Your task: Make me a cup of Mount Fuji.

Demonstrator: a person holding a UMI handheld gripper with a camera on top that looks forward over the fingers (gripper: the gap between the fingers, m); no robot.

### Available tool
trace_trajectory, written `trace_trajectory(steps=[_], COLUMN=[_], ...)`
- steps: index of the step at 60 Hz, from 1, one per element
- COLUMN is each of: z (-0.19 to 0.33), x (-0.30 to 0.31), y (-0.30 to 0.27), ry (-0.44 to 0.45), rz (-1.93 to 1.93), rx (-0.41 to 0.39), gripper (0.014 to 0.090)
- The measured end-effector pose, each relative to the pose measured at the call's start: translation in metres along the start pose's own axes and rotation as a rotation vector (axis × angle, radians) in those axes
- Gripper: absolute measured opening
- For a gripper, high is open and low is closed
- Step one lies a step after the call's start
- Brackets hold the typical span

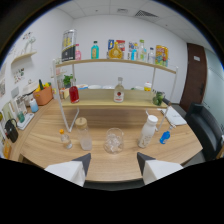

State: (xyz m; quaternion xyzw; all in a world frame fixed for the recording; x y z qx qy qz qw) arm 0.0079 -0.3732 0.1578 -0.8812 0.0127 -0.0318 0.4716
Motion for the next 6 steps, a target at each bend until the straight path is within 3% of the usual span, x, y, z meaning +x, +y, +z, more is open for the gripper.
trace_trajectory(steps=[6], z=[-0.0006], x=[-0.0021], y=[0.0042], ry=[0.002], rz=[-0.009], rx=[-0.014], gripper=[0.0860])
